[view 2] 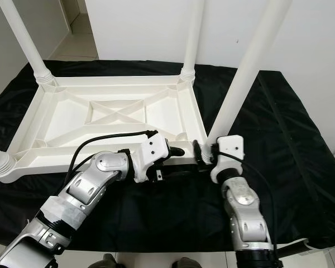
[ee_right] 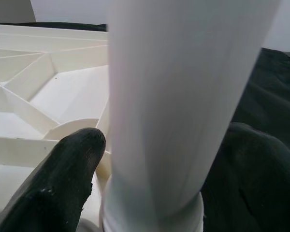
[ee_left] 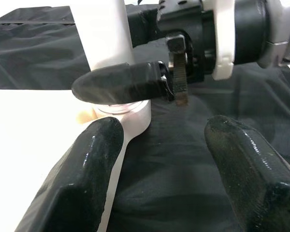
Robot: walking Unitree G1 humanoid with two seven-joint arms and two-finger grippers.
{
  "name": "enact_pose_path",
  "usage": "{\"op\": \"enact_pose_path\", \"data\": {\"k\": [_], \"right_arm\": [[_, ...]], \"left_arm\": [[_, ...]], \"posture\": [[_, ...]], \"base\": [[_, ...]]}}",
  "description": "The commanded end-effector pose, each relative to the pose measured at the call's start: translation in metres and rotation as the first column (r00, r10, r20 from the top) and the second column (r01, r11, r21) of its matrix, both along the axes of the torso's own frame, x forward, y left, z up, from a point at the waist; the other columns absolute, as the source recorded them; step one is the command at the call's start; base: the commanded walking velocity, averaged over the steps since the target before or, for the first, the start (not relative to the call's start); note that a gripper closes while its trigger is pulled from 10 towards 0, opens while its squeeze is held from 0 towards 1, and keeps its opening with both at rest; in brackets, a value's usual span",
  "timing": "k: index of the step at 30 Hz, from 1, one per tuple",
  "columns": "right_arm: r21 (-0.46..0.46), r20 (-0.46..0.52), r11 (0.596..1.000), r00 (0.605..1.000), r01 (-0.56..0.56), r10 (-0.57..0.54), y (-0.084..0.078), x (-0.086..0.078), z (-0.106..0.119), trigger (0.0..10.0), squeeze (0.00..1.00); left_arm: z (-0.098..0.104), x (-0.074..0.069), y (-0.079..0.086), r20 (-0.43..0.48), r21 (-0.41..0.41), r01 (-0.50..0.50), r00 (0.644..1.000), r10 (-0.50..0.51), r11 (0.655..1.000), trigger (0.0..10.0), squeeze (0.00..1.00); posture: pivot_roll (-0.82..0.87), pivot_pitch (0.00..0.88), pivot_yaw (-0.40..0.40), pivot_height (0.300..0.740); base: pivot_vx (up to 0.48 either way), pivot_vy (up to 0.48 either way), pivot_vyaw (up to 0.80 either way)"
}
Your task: Building children table
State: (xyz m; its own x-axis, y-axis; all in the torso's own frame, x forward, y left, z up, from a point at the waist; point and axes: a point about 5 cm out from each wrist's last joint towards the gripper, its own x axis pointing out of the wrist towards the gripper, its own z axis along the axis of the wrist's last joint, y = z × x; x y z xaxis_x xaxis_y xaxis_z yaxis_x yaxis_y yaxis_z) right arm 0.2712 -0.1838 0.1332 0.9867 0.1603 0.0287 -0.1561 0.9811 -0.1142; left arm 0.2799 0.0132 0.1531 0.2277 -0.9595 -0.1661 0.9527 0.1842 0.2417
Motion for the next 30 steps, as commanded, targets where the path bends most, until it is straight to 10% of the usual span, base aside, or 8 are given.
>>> {"op": "enact_pose_path", "data": {"k": [1,5,6,12,21,23,24,30], "right_arm": [[-0.009,0.003,1.000,1.000,-0.022,0.022,-0.005,0.005,0.000,10.0,0.00],[-0.034,-0.032,0.993,0.993,-0.117,0.116,-0.014,0.017,-0.002,10.0,0.00],[-0.027,-0.039,0.990,0.990,-0.139,0.138,-0.014,0.018,-0.003,5.7,0.00],[-0.028,-0.054,0.981,0.980,-0.194,0.192,-0.013,0.020,-0.006,0.0,0.00],[-0.040,-0.080,0.967,0.965,-0.252,0.249,-0.012,0.021,-0.012,0.0,0.00],[-0.042,-0.086,0.970,0.968,-0.238,0.234,-0.012,0.020,-0.014,4.0,0.00],[-0.038,-0.090,0.971,0.968,-0.237,0.232,-0.013,0.020,-0.015,10.0,0.00],[-0.025,-0.087,0.996,0.992,-0.089,0.087,-0.014,0.019,-0.010,10.0,0.00]], "left_arm": [[0.002,0.002,0.000,0.002,0.011,0.017,1.000,-0.017,1.000,10.0,0.00],[0.006,0.004,-0.004,0.012,0.005,0.025,1.000,-0.025,1.000,10.0,0.00],[0.007,0.004,-0.005,0.016,0.002,0.027,1.000,-0.027,1.000,10.0,0.00],[0.007,0.004,-0.005,0.019,0.003,0.027,0.999,-0.027,1.000,10.0,0.00],[0.008,0.006,-0.004,0.026,0.002,0.014,1.000,-0.014,1.000,10.0,0.00],[0.008,0.006,-0.005,0.026,-0.001,0.014,1.000,-0.014,1.000,10.0,0.00],[0.008,0.006,-0.005,0.025,-0.002,0.014,1.000,-0.014,1.000,10.0,0.00],[0.007,0.006,-0.004,0.021,0.000,0.012,1.000,-0.012,1.000,10.0,0.00]], "posture": [[-0.07,0.000,0.020,0.740],[-0.06,0.000,0.023,0.740],[-0.06,0.000,0.024,0.740],[-0.05,0.000,0.023,0.740],[-0.05,0.000,0.015,0.740],[-0.04,0.000,0.012,0.740],[-0.04,0.000,0.012,0.740],[-0.05,0.000,0.010,0.740]], "base": [[0.000,0.000,0.00],[0.000,0.000,0.00],[0.000,0.000,0.00],[0.000,0.000,0.00],[0.000,0.000,0.00],[0.000,0.000,0.00],[0.000,0.000,0.00],[0.000,0.000,0.00]]}}
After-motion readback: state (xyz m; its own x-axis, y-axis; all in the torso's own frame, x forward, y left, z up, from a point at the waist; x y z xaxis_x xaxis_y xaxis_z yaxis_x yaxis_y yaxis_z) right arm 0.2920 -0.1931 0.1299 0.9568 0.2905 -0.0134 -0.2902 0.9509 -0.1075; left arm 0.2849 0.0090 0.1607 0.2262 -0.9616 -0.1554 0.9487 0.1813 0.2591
